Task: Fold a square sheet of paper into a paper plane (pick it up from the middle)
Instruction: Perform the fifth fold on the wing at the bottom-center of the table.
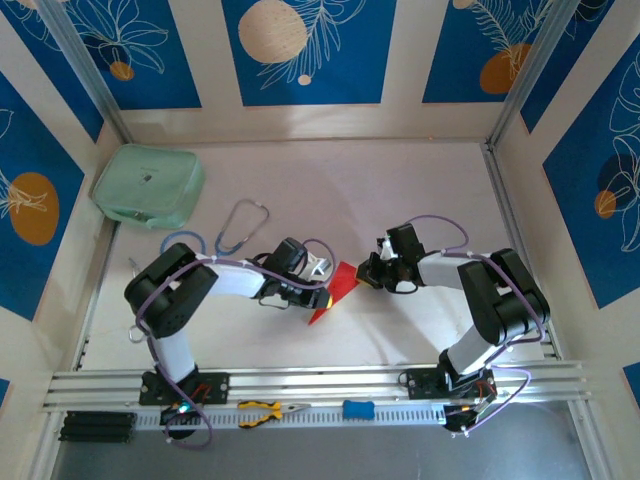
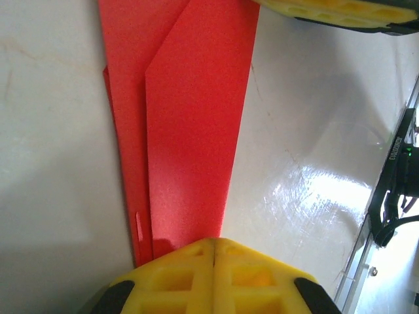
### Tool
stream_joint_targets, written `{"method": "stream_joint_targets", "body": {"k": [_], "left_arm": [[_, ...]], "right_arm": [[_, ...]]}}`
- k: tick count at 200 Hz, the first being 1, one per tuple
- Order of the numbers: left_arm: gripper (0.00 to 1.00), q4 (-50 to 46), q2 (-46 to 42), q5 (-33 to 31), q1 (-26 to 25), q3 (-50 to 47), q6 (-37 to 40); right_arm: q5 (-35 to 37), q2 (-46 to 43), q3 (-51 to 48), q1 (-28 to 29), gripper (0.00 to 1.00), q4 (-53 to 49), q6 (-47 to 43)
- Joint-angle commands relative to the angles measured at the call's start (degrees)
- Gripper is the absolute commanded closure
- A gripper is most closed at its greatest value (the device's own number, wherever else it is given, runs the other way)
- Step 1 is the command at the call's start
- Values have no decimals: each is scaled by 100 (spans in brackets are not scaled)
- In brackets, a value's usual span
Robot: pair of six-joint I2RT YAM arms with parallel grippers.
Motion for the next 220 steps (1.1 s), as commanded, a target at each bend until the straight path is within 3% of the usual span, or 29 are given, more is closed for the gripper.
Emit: {"method": "stream_joint_targets", "body": {"k": [1, 48, 74, 97, 134, 166, 220], "left_arm": [[100, -931, -10, -161, 14, -143, 24], [100, -948, -3, -196, 15, -151, 31], [100, -948, -13, -210, 13, -175, 37], [100, -922, -8, -218, 17, -173, 20], [100, -953, 1, -213, 19, -151, 31], [100, -911, -89, -239, 13, -204, -2], [100, -905, -136, -204, 15, -196, 22]], "right_arm": [[254, 164, -105, -83, 89, -269, -119], [305, -383, -7, -115, 88, -349, -144], [-252, -707, 70, -111, 86, -63, -372], [-870, -590, 35, 191, 86, 515, -218], [-539, -115, 64, 786, 87, 472, -111], [-184, 328, -160, 451, 91, 441, 99], [-230, 92, -448, -60, 91, 458, -28]]}}
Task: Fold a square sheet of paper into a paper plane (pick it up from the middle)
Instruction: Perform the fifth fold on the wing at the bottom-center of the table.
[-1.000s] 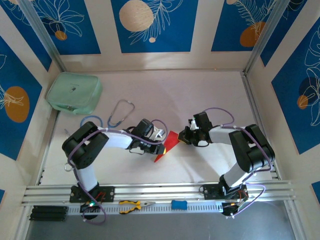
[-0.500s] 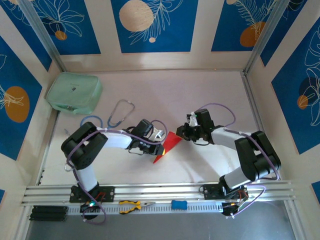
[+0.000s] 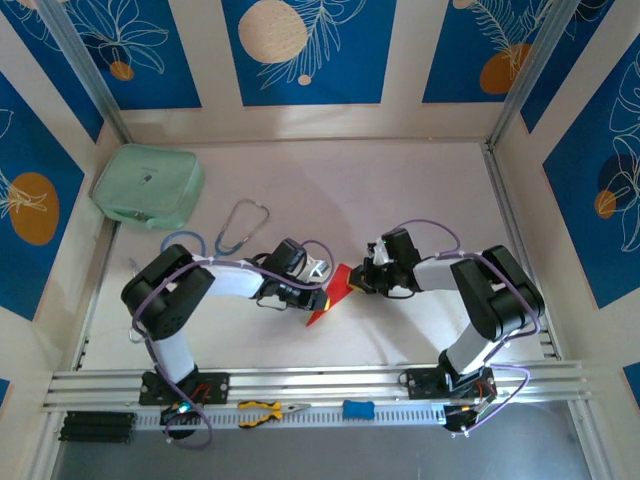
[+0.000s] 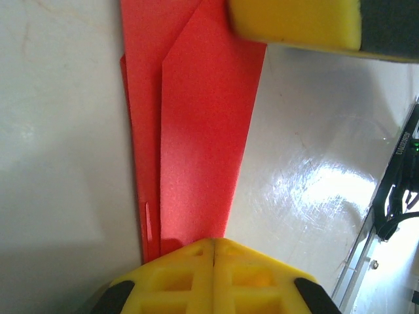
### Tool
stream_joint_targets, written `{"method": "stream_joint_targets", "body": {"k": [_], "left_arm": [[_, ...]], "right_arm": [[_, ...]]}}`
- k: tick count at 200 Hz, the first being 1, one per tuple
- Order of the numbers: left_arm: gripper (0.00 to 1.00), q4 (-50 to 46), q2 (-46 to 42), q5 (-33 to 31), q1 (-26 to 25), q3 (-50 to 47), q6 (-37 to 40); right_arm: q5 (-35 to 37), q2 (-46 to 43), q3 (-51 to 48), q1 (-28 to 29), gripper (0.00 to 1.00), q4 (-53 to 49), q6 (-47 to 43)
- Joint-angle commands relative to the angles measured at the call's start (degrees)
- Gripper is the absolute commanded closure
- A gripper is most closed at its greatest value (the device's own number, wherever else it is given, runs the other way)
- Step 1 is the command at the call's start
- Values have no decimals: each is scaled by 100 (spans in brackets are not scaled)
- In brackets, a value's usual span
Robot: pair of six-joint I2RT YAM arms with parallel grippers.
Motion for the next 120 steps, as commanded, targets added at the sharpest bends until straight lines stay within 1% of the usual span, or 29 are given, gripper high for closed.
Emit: {"method": "stream_joint_targets", "body": {"k": [1, 27, 46, 65, 92, 120], "left_arm": [[100, -599, -22, -159, 19, -180, 43], [100, -552, -66, -143, 13, -184, 15], [100, -511, -222, -142, 15, -151, -40], [100, -506, -380, -211, 11, -9, -101], [100, -352, -504, -131, -42, 257, -253], [100, -317, -297, 56, -180, 686, -211]], "right_arm": [[378, -91, -184, -246, 91, -290, -83], [220, -148, -388, -318, 91, 87, -76], [36, 21, -302, -288, 91, 26, -151], [152, 52, -322, -236, 91, -25, -130], [298, -30, -341, -243, 92, -147, -111], [343, -42, -311, -235, 92, -255, -145]]}}
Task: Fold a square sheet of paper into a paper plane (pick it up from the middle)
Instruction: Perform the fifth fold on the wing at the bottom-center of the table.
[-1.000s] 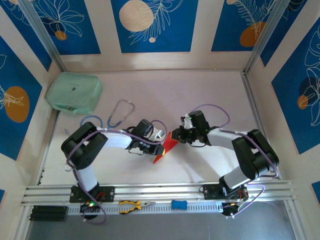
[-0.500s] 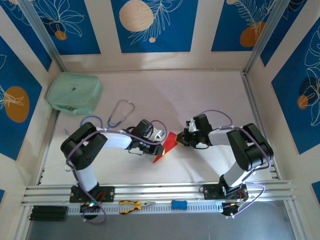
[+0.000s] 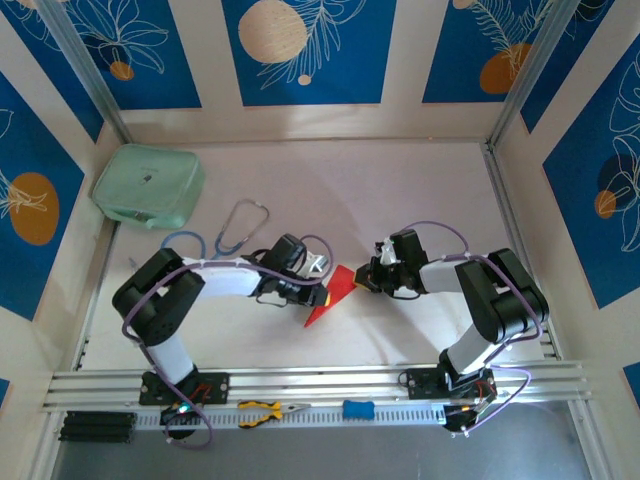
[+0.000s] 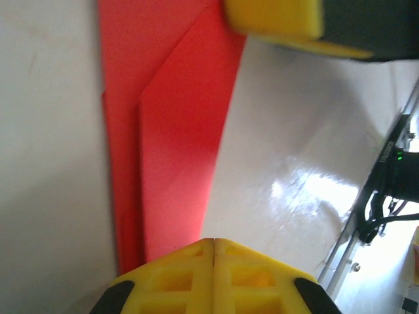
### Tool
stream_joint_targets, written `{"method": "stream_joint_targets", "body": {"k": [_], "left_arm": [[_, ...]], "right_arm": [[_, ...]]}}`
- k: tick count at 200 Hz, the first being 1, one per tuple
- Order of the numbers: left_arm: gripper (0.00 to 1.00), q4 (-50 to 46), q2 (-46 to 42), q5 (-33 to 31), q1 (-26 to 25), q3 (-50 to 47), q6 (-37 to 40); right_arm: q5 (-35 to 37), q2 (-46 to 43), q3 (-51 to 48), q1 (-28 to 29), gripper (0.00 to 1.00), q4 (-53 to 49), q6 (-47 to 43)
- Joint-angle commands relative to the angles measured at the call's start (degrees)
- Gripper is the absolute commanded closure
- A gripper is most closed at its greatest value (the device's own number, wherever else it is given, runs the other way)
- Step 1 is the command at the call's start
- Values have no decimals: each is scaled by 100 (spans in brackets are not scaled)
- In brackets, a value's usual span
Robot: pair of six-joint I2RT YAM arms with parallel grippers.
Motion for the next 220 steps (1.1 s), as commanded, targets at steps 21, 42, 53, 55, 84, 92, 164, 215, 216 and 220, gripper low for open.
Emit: {"method": "stream_joint_targets", "body": {"k": [21, 42, 53, 55, 84, 92, 164, 215, 216, 220], "left_arm": [[100, -145, 366, 187, -268, 817, 77], [100, -365, 735, 78, -334, 1120, 199], [100, -543, 960, -18, -337, 1250, 241], [100, -568, 989, -32, -333, 1262, 253], [100, -754, 1171, -243, -330, 1073, 358], [100, -768, 1187, -260, -332, 979, 311], [100, -503, 601, -220, -332, 515, 155], [99, -886, 281, -347, -307, 125, 215], [99, -901, 283, -350, -306, 118, 217], [99, -937, 299, -361, -309, 75, 226]], "right_arm": [[387, 71, -85, 6, 92, -483, -124], [386, 110, -87, 14, 92, -476, -125], [387, 135, -97, 25, 92, -480, -124], [394, 133, -101, 25, 92, -480, -124], [426, 199, -89, 50, 92, -496, -143], [455, 208, -84, 58, 92, -528, -149], [620, 189, -51, 62, 94, -690, -220], [638, 208, -36, 65, 94, -710, -229], [640, 208, -38, 61, 94, -710, -233], [650, 201, -31, 58, 94, -720, -234]]}}
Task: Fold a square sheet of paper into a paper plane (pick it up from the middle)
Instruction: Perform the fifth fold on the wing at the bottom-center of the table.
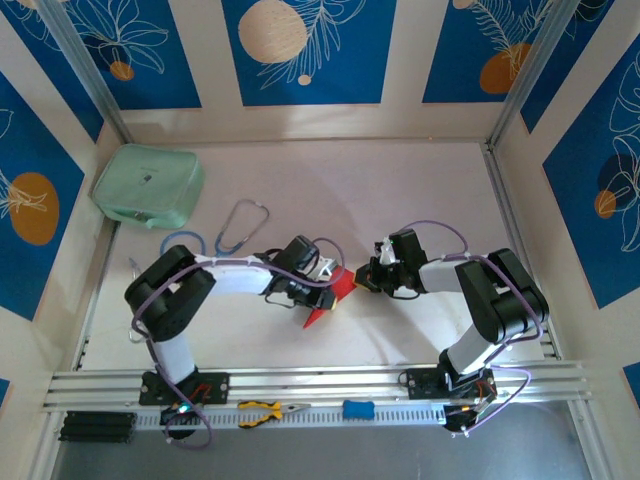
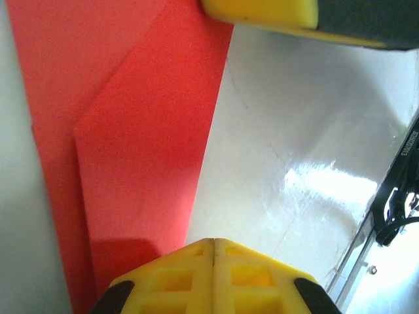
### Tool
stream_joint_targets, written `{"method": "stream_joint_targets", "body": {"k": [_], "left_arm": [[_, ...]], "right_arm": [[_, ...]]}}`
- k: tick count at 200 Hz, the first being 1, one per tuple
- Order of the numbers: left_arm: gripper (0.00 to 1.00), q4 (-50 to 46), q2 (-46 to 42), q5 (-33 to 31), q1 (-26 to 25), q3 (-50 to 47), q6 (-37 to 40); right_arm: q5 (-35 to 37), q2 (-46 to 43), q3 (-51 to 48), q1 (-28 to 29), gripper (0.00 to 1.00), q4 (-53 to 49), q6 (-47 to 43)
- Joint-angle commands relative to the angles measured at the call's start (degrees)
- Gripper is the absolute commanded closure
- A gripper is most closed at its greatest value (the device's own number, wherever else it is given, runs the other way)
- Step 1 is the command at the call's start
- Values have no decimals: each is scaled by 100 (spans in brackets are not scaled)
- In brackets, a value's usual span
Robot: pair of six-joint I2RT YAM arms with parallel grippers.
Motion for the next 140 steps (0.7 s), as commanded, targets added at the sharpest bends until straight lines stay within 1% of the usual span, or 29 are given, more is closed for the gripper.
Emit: {"method": "stream_joint_targets", "body": {"k": [1, 31, 47, 86, 119, 140], "left_arm": [[99, -455, -30, -116, -3, -291, 45], [100, -496, -129, -177, -8, -737, 38], [100, -363, -280, -154, -6, -936, -31], [98, -449, -697, -163, -2, -1042, -50], [100, -568, -855, -257, 14, -1241, -42], [100, -345, -1164, -143, 24, -1297, -32]], "right_arm": [[561, 205, -80, 19, 94, -605, -166], [596, 221, -60, 21, 94, -650, -168], [595, 238, -54, 26, 94, -648, -168], [581, 281, -10, 20, 94, -657, -177], [580, 260, 2, 17, 94, -692, -203], [544, 264, 9, 20, 94, -671, -212]]}}
